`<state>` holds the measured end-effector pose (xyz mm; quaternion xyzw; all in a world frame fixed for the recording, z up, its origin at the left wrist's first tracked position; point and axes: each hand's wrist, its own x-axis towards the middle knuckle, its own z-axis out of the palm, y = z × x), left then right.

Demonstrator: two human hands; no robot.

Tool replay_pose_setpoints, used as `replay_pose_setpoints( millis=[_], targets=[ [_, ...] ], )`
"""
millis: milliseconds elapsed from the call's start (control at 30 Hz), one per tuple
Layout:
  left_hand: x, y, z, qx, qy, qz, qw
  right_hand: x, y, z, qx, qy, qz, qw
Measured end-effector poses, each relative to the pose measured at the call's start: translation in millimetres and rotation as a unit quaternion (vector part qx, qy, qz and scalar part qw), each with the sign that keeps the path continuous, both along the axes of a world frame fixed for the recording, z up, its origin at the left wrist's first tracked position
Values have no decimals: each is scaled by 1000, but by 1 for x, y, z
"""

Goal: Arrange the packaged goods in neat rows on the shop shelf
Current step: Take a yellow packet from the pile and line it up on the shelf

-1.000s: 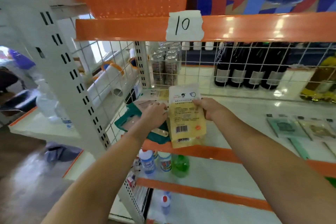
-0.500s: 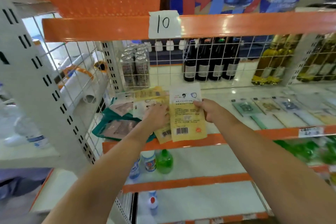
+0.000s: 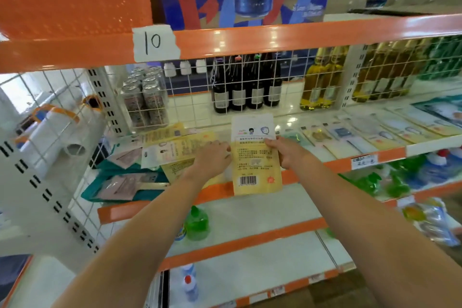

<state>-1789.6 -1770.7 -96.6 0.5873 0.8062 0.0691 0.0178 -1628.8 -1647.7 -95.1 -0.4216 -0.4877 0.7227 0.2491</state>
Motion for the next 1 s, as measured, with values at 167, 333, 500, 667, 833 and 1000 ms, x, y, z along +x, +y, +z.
replay_pose_setpoints(
  millis=[167, 333, 500, 667, 833, 1000],
  targets=[
    [50, 22, -1, 16, -12, -37, 999, 54, 11, -6, -16, -8, -37, 999],
    [98, 49, -8, 5, -7, -82, 997, 107, 20, -11, -14, -5, -94, 995],
    [141, 78, -8, 3, -7, -146, 989, 164, 24, -15, -24, 5, -158, 987],
    [181, 112, -3, 11, -14, -217, 976, 211, 27, -9, -13, -1, -232, 973],
    [218, 138, 6, 13, 8, -275, 961, 252, 28, -5, -2, -21, -304, 952],
    [249, 155, 4, 2, 19, -339, 940, 286, 14, -7, -12, -25, -380, 925]
  ],
)
